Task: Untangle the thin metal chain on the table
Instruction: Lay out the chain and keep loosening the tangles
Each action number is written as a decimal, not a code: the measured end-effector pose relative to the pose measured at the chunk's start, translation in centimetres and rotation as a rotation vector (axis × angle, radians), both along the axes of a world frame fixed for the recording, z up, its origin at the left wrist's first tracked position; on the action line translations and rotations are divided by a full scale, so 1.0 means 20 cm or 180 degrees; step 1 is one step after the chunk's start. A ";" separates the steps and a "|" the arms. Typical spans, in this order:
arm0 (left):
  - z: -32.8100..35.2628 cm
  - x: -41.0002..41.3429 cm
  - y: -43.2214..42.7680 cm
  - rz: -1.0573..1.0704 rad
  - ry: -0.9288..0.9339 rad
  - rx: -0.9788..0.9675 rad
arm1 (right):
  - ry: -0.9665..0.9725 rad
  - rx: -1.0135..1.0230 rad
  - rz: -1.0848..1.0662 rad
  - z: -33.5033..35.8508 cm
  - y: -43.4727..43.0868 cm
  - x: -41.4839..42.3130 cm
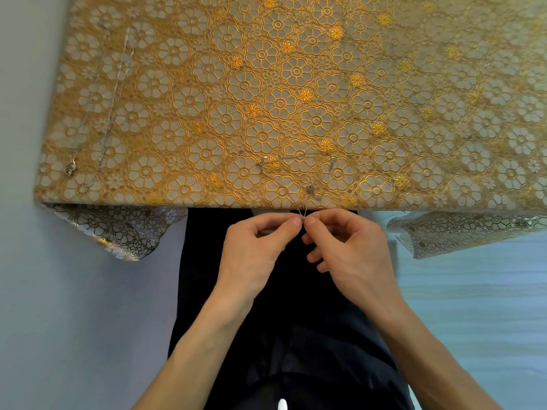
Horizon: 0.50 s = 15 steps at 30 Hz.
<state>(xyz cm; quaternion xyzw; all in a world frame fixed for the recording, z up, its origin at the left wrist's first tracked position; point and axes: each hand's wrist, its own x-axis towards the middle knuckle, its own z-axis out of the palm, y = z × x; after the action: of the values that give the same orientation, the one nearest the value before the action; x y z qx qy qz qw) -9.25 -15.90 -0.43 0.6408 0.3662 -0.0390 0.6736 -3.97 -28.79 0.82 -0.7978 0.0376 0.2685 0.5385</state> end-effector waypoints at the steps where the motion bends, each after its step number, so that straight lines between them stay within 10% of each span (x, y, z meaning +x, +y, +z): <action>1: 0.00 0.00 0.00 -0.0010 -0.0009 0.0012 | -0.0028 -0.0015 0.0014 0.00 0.00 0.00; 15: -0.01 0.01 0.02 0.0001 -0.0266 0.0056 | -0.0407 -0.0220 0.0183 0.01 0.00 0.02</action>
<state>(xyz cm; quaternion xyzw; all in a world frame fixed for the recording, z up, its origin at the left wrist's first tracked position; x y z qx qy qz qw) -9.08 -15.47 -0.64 0.6477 0.3383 -0.0088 0.6826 -3.49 -28.80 1.05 -0.8322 -0.0106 0.2309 0.5041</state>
